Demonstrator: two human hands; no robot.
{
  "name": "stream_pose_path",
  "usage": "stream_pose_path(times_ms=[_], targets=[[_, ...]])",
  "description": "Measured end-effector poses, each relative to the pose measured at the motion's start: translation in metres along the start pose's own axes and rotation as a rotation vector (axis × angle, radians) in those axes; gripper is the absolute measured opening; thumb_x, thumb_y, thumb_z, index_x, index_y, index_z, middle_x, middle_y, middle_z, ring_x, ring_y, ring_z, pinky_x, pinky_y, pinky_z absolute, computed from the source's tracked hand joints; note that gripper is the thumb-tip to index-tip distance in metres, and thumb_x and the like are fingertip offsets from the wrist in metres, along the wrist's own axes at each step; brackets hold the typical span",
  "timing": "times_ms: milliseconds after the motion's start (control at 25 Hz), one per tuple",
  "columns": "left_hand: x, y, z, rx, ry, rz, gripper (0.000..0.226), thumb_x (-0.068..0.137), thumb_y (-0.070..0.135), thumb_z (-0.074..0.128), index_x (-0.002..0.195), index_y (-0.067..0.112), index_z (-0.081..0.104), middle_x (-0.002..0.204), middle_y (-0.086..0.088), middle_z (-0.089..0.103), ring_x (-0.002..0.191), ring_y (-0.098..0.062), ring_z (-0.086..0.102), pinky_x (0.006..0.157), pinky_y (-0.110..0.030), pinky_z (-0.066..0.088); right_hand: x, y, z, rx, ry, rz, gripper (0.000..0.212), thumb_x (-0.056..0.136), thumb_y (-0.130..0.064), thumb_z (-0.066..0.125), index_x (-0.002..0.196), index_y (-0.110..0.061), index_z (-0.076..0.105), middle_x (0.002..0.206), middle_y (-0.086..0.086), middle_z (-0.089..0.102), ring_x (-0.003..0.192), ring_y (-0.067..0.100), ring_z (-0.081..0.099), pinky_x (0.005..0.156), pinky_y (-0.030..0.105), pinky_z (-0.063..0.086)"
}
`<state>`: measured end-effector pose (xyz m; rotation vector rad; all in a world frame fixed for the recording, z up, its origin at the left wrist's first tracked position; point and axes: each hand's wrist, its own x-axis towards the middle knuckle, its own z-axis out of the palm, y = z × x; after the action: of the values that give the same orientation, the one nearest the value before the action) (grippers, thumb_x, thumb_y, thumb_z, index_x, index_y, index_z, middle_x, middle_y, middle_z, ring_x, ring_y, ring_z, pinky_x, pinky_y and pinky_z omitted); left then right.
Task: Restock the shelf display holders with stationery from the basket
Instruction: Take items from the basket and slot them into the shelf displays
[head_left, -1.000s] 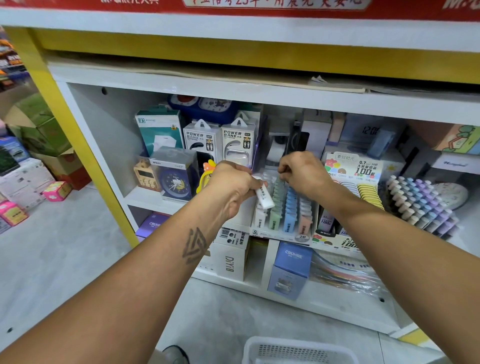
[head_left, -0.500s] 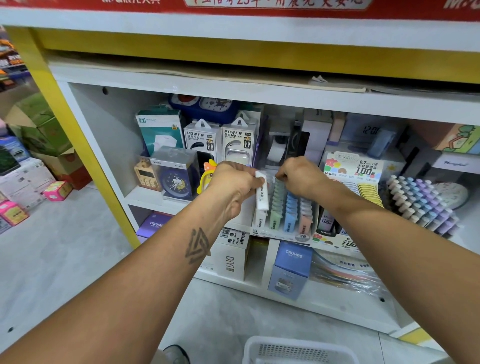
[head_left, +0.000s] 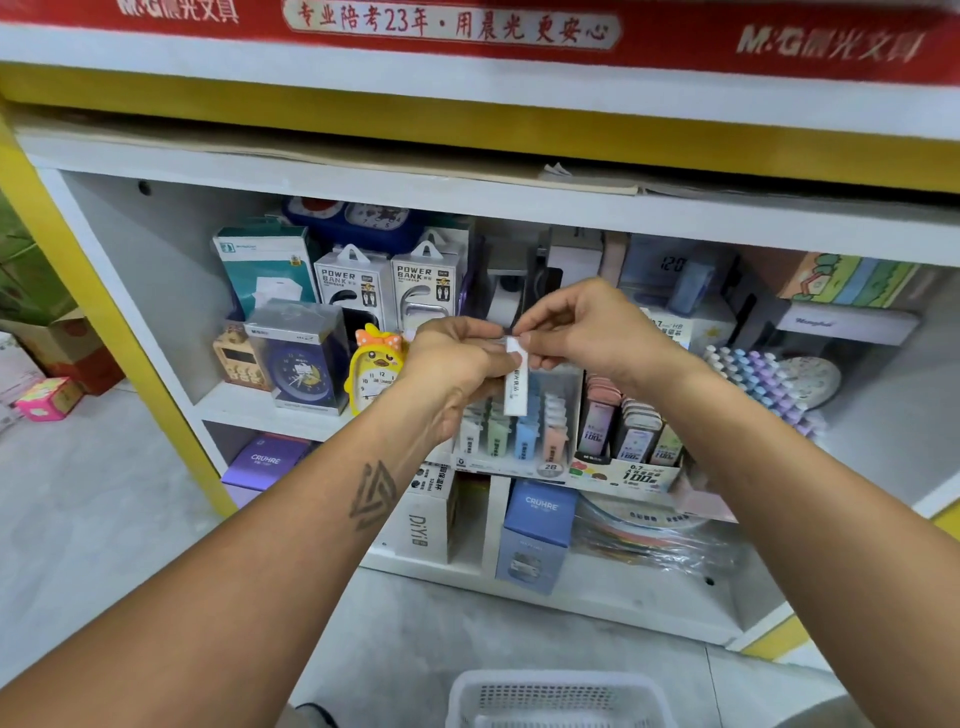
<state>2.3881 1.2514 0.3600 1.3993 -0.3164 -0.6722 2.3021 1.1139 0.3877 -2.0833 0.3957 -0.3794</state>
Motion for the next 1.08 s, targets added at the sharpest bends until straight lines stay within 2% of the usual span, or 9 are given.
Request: stream_pose_path(times_ms=[120,240,400,480,560,720,840,920,1080], targets=[[-0.004,-0.001,0.005,0.058,-0.087,-0.045,0.024,0.084,-0.013,0.065,0.104,0.001,0.065,0.089,-0.017,0.074,0.078,-0.028,0.073,0.068,-0.037,0.063,-0.007,0.003,-0.01,0.078,0.08,-0.012,0.006,0.088,0.004,0.07,0.094,0.003,0.073,0.075,0.019,0.072,0.062,0.017,0.069,0.064,0.024,0.059],[-0.005,-0.005,0.006,0.143,-0.198,-0.071,0.02,0.087,-0.008,0.065,0.104,0.002,0.065,0.089,-0.018,0.076,0.082,-0.029,0.076,0.074,-0.039,0.062,-0.014,0.004,-0.018,0.09,0.112,-0.023,0.009,0.09,0.004,0.068,0.099,0.001,0.071,0.082,0.024,0.072,0.07,0.023,0.07,0.069,0.027,0.062],[0.002,-0.014,0.011,0.223,-0.231,0.027,0.019,0.086,-0.005,0.069,0.102,0.005,0.068,0.088,-0.014,0.077,0.084,-0.026,0.075,0.072,-0.031,0.062,-0.015,0.006,-0.029,-0.198,0.079,-0.114,0.01,0.087,-0.008,0.076,0.096,-0.009,0.077,0.078,0.004,0.074,0.069,0.009,0.068,0.069,0.021,0.057],[0.008,-0.02,0.013,0.542,-0.173,0.171,0.019,0.087,0.004,0.071,0.106,0.008,0.07,0.099,-0.01,0.076,0.095,-0.025,0.072,0.085,-0.033,0.059,-0.011,0.009,-0.034,-0.459,0.147,-0.176,0.006,0.086,-0.015,0.078,0.091,-0.018,0.078,0.078,-0.006,0.072,0.075,0.008,0.067,0.074,0.021,0.053],[0.01,-0.028,0.013,1.016,-0.14,0.327,0.029,0.09,0.018,0.067,0.119,0.013,0.068,0.119,-0.007,0.069,0.109,-0.025,0.065,0.095,-0.031,0.052,-0.008,0.016,-0.033,-0.667,0.181,-0.186,0.004,0.088,-0.017,0.074,0.091,-0.019,0.077,0.083,-0.004,0.071,0.082,0.016,0.067,0.08,0.028,0.054],[0.005,-0.041,0.012,1.465,-0.337,0.461,0.031,0.092,0.023,0.053,0.12,0.01,0.059,0.13,-0.012,0.058,0.117,-0.032,0.056,0.087,-0.033,0.048,-0.004,0.036,-0.012,-0.98,0.095,-0.174,0.009,0.088,-0.005,0.063,0.089,-0.01,0.07,0.089,0.012,0.068,0.087,0.033,0.063,0.077,0.038,0.054],[0.007,-0.047,0.009,1.556,-0.41,0.436,0.044,0.095,0.026,0.051,0.135,0.009,0.05,0.145,-0.01,0.045,0.132,-0.03,0.045,0.104,-0.042,0.043,-0.006,0.041,0.004,-1.053,0.001,-0.166,0.014,0.079,0.008,0.058,0.079,-0.006,0.057,0.083,0.014,0.059,0.08,0.035,0.058,0.071,0.039,0.053],[0.008,-0.047,0.008,1.56,-0.408,0.439,0.046,0.095,0.027,0.051,0.137,0.01,0.049,0.148,-0.009,0.042,0.134,-0.029,0.043,0.106,-0.043,0.041,-0.006,0.043,0.01,-1.098,-0.041,-0.18,0.019,0.076,0.01,0.055,0.076,-0.008,0.049,0.081,0.014,0.054,0.076,0.034,0.056,0.066,0.037,0.051],[0.01,-0.048,0.006,1.567,-0.415,0.454,0.045,0.094,0.025,0.051,0.137,0.011,0.049,0.147,-0.009,0.044,0.132,-0.029,0.045,0.105,-0.043,0.042,0.001,0.042,0.013,-1.139,-0.047,-0.214,0.019,0.081,0.008,0.057,0.091,-0.007,0.062,0.093,0.016,0.059,0.083,0.035,0.059,0.072,0.036,0.053]])
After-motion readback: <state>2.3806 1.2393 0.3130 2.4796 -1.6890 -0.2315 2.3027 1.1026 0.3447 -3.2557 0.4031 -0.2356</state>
